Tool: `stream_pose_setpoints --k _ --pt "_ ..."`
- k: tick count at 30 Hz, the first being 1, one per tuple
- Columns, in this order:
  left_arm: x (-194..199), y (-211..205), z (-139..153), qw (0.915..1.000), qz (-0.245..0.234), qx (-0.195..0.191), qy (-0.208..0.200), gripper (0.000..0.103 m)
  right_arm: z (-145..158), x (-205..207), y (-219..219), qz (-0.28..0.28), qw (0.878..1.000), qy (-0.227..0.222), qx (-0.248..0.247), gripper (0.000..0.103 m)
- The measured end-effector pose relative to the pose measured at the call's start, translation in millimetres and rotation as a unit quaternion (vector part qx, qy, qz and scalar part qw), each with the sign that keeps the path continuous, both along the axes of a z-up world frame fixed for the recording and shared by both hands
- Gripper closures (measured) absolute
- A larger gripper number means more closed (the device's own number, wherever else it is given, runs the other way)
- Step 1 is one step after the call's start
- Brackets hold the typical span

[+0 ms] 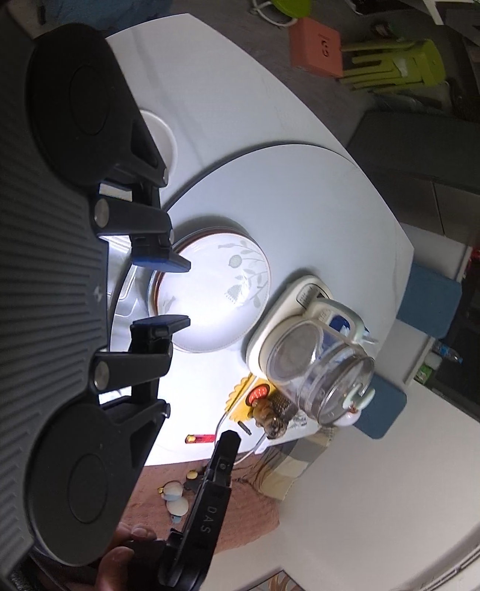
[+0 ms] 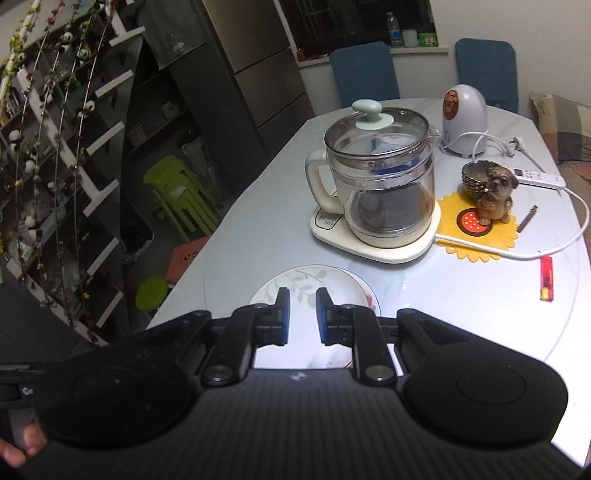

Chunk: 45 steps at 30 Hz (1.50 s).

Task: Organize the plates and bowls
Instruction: 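Open both grippers and pull them back from the plate stack, then move both grippers to the rim of the nearer shallow white bowl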

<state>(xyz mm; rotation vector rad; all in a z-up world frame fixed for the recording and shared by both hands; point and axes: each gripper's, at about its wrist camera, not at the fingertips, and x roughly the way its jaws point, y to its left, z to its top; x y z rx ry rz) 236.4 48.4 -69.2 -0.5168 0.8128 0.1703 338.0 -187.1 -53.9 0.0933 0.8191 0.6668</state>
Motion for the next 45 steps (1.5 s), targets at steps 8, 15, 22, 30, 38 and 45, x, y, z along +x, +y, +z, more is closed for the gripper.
stream_pose_setpoints --k 8,15,22,30,38,45 --pt "-41.7 0.5 17.1 0.9995 -0.013 0.002 -0.029 0.076 17.5 -55.7 -9.7 -0.021 0.999 -0.025 -0.001 0.084" --pt "-72.8 -7.7 22.2 0.9988 -0.023 0.005 -0.043 0.076 19.3 -99.5 -17.4 -0.034 0.999 -0.032 -0.007 0.084" --pt "-92.9 -21.6 11.8 0.9982 -0.044 0.003 -0.042 0.075 13.3 -138.4 -26.5 -0.044 0.998 -0.043 -0.025 0.084" --pt "-92.3 -31.6 -10.9 0.997 -0.072 -0.014 -0.024 0.06 -2.2 -161.5 -42.8 -0.084 0.994 -0.04 -0.054 0.08" --pt "-64.7 -41.9 -37.4 0.994 -0.108 -0.016 -0.005 0.042 -22.9 -166.3 -73.5 -0.132 0.989 -0.007 -0.073 0.051" --pt "-33.7 -64.7 -74.1 0.9877 -0.147 -0.04 0.034 0.042 -49.1 -160.2 -98.7 -0.157 0.983 0.04 -0.081 0.051"
